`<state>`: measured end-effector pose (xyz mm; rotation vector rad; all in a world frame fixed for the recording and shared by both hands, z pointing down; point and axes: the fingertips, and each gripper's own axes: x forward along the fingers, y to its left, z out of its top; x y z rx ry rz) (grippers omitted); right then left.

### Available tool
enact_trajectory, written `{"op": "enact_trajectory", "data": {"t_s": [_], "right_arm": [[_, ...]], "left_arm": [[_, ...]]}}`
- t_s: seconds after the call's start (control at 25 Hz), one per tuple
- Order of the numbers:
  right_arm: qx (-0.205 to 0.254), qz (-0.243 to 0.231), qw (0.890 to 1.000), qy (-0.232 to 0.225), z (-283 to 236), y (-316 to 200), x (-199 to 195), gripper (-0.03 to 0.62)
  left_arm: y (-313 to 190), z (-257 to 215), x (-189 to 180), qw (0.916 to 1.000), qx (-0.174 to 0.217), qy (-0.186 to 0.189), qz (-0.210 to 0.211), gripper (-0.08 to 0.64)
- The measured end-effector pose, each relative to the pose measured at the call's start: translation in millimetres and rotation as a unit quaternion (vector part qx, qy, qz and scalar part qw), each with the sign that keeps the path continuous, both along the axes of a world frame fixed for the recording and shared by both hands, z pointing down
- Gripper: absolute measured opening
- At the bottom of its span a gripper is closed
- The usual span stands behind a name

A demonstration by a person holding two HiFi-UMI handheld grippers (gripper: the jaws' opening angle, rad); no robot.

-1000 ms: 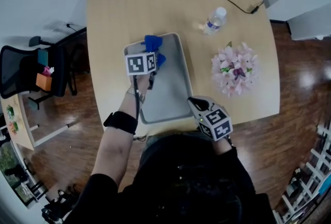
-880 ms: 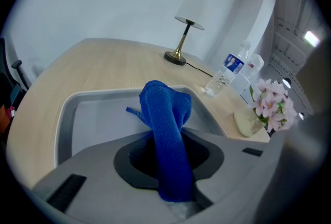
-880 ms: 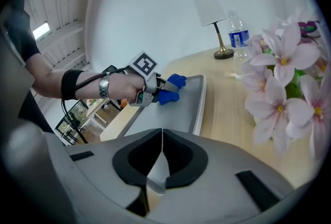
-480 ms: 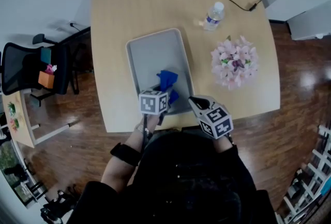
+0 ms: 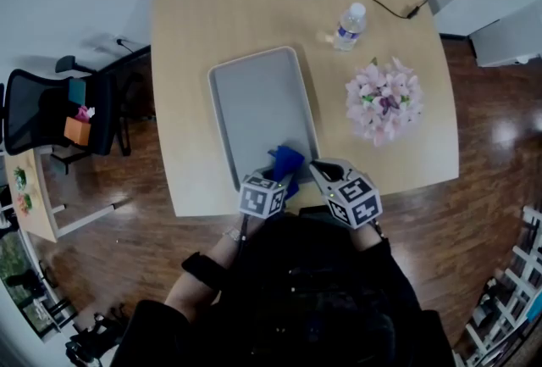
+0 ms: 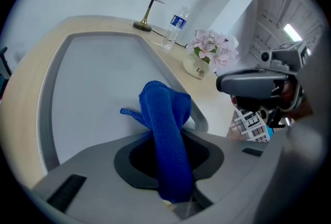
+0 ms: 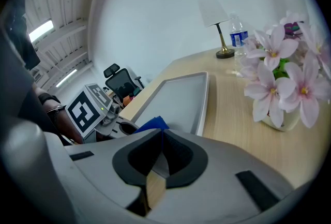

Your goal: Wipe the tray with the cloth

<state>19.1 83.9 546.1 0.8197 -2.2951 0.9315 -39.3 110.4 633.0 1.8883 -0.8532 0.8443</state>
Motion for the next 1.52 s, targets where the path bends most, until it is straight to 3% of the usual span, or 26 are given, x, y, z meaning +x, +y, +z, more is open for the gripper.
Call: {"op": "enact_trajectory", "data": {"t_s": [0.2, 0.48, 0.64, 0.76, 1.12, 1.52], "right_arm": [[0.000, 0.002, 1.000, -0.002, -2, -9, 3, 0.015], [-0.004, 0.011, 1.000, -0.004, 1, -24, 14, 0.015], [-0.008, 0.014, 1.000, -0.005, -1, -32, 19, 0.015], [-0.004, 0.020, 1.000, -0.007, -3, -40, 24, 0.015], [0.001, 0.035, 0.999, -0.008, 0, -45, 40, 0.015], [-0.011, 0.040, 0.999, -0.006, 6, -17, 37, 0.015]], "left_arm": [[-32, -4, -9, 0.9998, 0.009, 0.002, -0.016, 0.110], [-211, -29, -35, 0.9934, 0.093, -0.015, -0.065, 0.110], [-290, -30, -36, 0.9906, 0.105, -0.022, -0.085, 0.110], [-315, -22, -33, 0.9903, 0.099, -0.027, -0.094, 0.110], [-291, -12, -26, 0.9896, 0.088, -0.029, -0.110, 0.110], [-135, -7, -1, 0.9954, 0.043, 0.002, -0.085, 0.110]]}}
